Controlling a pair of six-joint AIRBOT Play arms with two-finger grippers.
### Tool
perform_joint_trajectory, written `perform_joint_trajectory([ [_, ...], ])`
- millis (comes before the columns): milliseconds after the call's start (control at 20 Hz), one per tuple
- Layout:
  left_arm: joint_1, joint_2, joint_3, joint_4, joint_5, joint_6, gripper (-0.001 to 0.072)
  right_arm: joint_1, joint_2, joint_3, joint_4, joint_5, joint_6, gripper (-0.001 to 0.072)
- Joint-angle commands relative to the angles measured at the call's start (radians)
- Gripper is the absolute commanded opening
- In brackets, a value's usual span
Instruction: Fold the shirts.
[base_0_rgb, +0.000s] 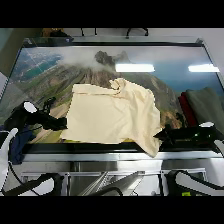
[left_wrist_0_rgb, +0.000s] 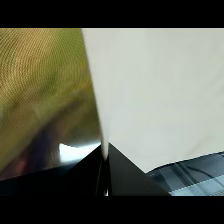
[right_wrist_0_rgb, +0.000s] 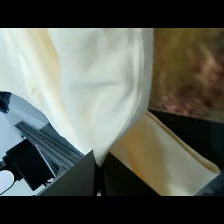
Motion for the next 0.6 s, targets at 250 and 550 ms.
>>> perform_joint_trajectory([
  [250,0.01,0.2,0.137,-0.34,-0.135,0.174,0.0011,-0.009,0.089,0.31,0.676,0.253,-0.148,0.0019],
  [550,0.26,0.504,0.737,-0.694,-0.132,0.173,0.0012,-0.008,0.164,1.125,0.834,0.153,-0.199,0.002],
])
